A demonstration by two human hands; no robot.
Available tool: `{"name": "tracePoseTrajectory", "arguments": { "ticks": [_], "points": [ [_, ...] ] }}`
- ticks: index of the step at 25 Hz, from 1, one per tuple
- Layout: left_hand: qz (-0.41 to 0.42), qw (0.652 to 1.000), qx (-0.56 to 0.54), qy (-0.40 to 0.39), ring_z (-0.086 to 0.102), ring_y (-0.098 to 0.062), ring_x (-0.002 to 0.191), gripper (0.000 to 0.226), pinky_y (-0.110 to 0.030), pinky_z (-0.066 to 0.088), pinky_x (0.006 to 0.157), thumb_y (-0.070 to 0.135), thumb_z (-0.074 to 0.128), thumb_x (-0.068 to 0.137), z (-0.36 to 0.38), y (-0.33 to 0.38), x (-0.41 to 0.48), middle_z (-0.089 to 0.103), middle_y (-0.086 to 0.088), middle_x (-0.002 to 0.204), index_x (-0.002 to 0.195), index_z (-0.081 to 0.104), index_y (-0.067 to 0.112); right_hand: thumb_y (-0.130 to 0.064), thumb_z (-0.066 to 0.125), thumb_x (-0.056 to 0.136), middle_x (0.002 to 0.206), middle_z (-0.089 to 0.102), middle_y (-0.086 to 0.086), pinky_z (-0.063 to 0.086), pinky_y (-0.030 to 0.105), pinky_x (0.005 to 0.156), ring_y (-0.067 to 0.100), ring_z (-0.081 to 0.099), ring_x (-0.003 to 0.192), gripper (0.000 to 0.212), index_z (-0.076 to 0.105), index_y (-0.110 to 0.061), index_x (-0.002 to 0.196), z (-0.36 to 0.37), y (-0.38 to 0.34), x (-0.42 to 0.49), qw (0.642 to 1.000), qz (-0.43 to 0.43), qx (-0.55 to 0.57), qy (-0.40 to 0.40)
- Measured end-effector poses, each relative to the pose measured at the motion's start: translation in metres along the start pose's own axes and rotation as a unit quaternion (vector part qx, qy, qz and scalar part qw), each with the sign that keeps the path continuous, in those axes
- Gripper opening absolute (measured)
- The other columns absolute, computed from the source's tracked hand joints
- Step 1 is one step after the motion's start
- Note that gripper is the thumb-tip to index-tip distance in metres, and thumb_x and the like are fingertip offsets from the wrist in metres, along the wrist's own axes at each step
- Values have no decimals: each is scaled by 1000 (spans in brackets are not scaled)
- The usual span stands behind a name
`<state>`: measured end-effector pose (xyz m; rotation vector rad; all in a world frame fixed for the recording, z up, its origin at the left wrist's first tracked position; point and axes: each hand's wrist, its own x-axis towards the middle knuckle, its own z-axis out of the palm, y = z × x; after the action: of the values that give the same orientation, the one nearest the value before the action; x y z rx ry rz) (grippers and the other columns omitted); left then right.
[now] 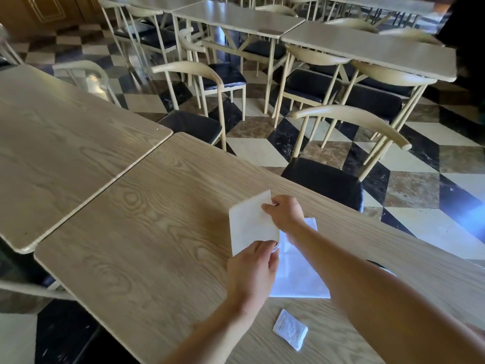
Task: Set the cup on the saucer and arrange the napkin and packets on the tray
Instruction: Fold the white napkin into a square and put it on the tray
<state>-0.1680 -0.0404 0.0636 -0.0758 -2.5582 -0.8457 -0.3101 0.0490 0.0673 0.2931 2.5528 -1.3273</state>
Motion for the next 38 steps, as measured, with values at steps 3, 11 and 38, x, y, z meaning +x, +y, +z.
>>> {"name": "tracePoseTrajectory", "arguments": {
  "ticks": [3, 11, 38],
  "points": [
    [30, 999, -3, -13, 67, -14, 57, 15, -26, 49, 40, 14, 77, 74, 17, 16, -4, 72, 6, 71, 88, 74, 20, -26, 66, 84, 59, 40, 2, 27, 31, 53, 20, 34, 56, 31, 48, -15, 61, -21, 26, 4, 1000, 22, 2, 21],
    [83, 984, 52, -147, 54, -10, 49, 15, -21, 34, 35, 22, 79, 66, 64, 38, -27, 60, 9, 59, 75, 68, 28, -28, 69, 82, 52, 45, -4, 32, 28, 48, 18, 40, 50, 37, 46, -16, 56, -64, 86, 12, 992, 24, -108, 54],
    [16, 953, 155, -261, 8, -26, 152, 64, -47, 15, 120, 61, 29, 97, 53, -70, -80, 13, -5, 165, 152, 29, 27, -9, 62, 90, 153, 39, 17, 50, 43, 101, 36, 36, 142, 43, 56, -8, 132, -28, 181, -101, 912, -181, -366, 25]
  ]
}}
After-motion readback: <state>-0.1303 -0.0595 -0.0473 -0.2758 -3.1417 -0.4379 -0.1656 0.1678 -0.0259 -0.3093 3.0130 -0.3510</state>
